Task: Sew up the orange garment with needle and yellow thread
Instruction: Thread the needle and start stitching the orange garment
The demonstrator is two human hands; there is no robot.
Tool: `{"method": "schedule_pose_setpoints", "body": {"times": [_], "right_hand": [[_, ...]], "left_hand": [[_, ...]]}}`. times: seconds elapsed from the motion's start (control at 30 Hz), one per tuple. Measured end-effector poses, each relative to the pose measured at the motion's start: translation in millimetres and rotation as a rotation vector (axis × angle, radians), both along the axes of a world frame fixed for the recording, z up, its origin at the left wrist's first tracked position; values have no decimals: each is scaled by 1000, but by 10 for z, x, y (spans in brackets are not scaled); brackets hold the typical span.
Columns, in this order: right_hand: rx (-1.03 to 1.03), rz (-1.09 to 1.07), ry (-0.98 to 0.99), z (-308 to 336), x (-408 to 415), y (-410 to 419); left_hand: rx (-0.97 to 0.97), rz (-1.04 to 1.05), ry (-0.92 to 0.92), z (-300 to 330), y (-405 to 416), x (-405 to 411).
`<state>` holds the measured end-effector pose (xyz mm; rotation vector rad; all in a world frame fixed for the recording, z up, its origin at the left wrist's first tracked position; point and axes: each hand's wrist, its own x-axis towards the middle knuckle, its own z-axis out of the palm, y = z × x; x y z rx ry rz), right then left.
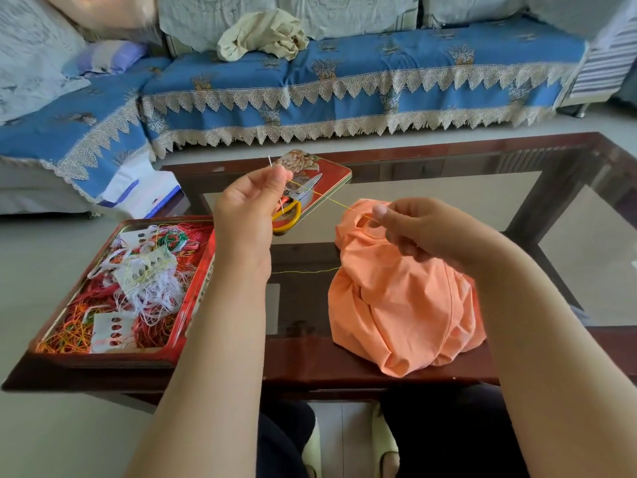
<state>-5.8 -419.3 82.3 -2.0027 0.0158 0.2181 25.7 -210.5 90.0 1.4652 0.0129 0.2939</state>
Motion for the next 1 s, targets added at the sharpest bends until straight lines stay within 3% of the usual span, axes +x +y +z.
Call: {"method": "schedule_pose_setpoints", "body": {"times": [0.17, 0.27, 0.3, 0.37, 0.43, 0.5, 0.7, 1.0], "right_hand": [[-258, -378, -199, 61, 51, -317], [-504, -559, -335, 67, 74, -372], [-481, -568, -422, 79, 63, -308], [-181, -469, -533, 105, 31, -78], [184, -266, -435, 132, -29, 193], [352, -98, -269, 107, -44, 354], [323, 76, -191, 26, -43, 481], [172, -86, -415, -44, -1, 535]], "left_hand": [[-29, 33, 3, 3, -95, 28], [87, -21, -27, -9, -189, 7], [130, -51, -43, -18, -226, -3], [217, -86, -80, -45, -274, -36], [296, -89, -128, -76, -293, -69], [357, -79, -161, -79, -286, -96], [393, -84, -90, -25, -211, -163], [151, -67, 11, -36, -242, -168]]}}
